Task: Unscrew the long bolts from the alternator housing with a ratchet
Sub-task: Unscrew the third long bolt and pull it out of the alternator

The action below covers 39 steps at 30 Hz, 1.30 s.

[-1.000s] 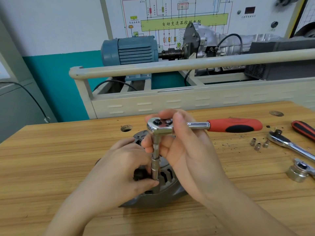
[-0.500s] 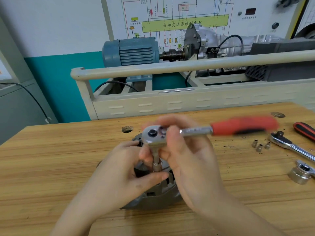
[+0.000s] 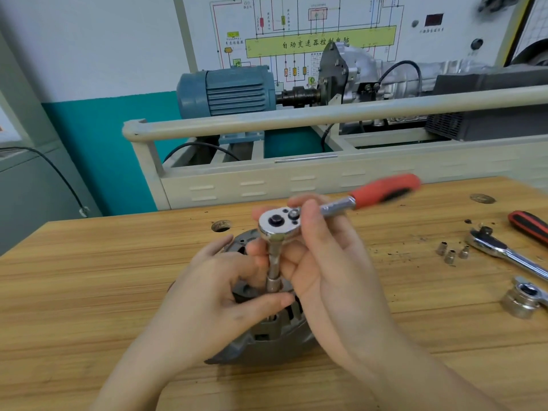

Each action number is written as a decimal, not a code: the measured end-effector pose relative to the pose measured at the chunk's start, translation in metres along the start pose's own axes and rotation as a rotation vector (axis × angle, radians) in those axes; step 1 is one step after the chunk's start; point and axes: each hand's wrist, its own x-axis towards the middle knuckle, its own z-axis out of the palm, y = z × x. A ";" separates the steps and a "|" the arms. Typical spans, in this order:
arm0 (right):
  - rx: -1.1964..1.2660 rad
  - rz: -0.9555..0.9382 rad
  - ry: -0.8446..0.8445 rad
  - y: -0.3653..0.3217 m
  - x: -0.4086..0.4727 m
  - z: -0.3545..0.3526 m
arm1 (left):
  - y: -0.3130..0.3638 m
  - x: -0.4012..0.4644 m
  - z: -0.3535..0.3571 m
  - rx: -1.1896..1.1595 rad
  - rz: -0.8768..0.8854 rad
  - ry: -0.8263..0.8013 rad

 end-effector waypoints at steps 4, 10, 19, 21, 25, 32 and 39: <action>-0.165 -0.127 0.030 0.003 -0.001 0.000 | 0.003 0.002 0.002 -0.014 0.004 0.034; 0.063 0.079 0.002 -0.002 0.002 0.000 | -0.001 0.000 -0.004 -0.062 -0.013 -0.080; -0.010 -0.038 0.015 0.000 0.000 0.001 | 0.004 0.000 0.003 -0.090 -0.021 0.075; 0.022 0.000 0.012 0.000 0.001 0.000 | 0.004 0.000 0.003 -0.105 -0.018 0.065; 0.053 0.051 0.004 -0.002 0.002 -0.003 | 0.001 -0.001 -0.001 -0.073 0.012 -0.021; 0.004 -0.035 -0.028 0.000 0.002 -0.003 | 0.003 0.000 0.004 -0.029 0.002 0.083; 0.046 0.072 -0.028 -0.002 0.004 -0.004 | -0.001 -0.001 0.000 -0.033 -0.021 -0.002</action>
